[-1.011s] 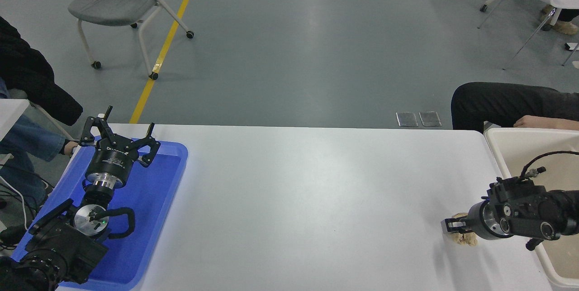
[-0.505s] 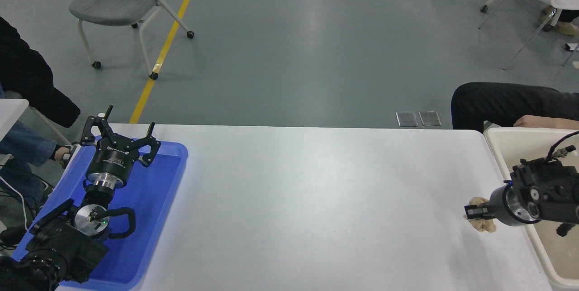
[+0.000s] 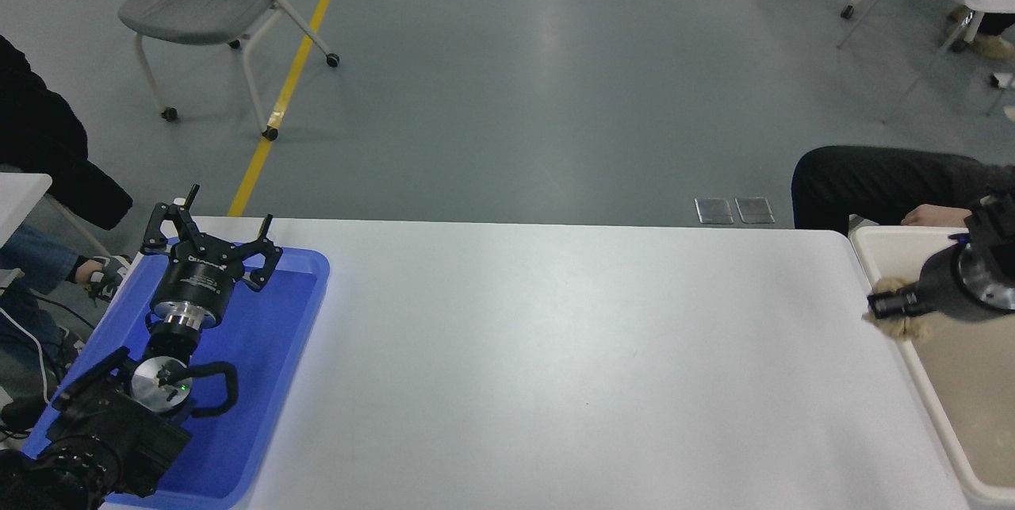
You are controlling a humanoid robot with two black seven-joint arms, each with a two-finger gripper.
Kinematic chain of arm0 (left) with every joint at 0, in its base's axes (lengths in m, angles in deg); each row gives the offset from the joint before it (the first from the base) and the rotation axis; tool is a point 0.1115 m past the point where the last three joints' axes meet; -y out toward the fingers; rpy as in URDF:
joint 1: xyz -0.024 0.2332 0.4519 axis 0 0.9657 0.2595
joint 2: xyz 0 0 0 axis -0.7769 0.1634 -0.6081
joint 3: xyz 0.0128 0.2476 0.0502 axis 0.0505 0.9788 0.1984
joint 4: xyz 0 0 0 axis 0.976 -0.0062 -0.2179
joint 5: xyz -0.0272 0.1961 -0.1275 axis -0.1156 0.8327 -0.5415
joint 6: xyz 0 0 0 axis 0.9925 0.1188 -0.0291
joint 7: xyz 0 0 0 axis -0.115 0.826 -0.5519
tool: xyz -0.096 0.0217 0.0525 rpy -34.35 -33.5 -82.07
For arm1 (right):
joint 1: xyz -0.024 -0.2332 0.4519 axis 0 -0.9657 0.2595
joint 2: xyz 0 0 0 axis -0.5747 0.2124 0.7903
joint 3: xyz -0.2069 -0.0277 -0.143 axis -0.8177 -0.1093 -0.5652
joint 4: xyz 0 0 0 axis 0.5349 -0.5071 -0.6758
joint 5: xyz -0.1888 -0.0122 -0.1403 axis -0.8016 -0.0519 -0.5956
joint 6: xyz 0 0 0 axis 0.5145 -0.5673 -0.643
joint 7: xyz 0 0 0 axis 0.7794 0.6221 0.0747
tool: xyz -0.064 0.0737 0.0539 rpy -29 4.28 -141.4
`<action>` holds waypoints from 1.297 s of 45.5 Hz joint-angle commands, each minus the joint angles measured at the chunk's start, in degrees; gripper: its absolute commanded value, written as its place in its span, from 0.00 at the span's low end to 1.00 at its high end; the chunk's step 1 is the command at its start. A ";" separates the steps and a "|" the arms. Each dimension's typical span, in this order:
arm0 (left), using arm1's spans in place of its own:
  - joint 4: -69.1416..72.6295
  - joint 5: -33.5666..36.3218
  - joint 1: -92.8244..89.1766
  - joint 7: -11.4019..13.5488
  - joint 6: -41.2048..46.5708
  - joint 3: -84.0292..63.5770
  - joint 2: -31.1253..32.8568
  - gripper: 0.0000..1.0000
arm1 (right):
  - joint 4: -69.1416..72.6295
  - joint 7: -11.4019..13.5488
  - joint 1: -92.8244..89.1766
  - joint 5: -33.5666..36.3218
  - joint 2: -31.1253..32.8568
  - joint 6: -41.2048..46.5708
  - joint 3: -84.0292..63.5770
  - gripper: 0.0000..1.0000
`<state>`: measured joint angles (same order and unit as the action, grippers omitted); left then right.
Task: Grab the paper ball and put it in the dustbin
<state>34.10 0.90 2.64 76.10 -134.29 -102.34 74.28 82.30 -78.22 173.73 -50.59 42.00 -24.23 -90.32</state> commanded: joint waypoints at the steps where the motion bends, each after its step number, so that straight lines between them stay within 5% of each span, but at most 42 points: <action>1: -0.01 0.00 -0.01 0.00 0.00 0.00 -0.04 1.00 | 4.31 -0.10 12.32 2.46 -1.23 6.40 -3.34 0.04; 24: -0.01 0.00 0.08 0.00 0.00 0.00 -0.04 1.00 | -0.69 -0.19 7.76 0.71 1.66 6.05 -3.26 0.03; 31: -0.01 0.00 -0.01 0.00 0.00 0.00 -0.04 1.00 | -9.83 -0.54 1.09 -5.26 6.76 6.05 -0.54 0.03; 41: -0.01 0.00 0.08 0.09 0.00 -0.08 -0.04 1.00 | -29.07 -4.23 -18.15 -10.63 10.37 5.26 10.18 0.03; 59: -0.01 0.00 0.08 0.09 0.00 -0.08 -0.04 1.00 | -60.20 -7.31 -54.10 -9.76 4.75 -5.81 29.25 0.04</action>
<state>34.12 0.91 2.72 76.18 -134.29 -102.37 74.23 38.40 -83.91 139.27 -60.37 50.11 -24.10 -71.05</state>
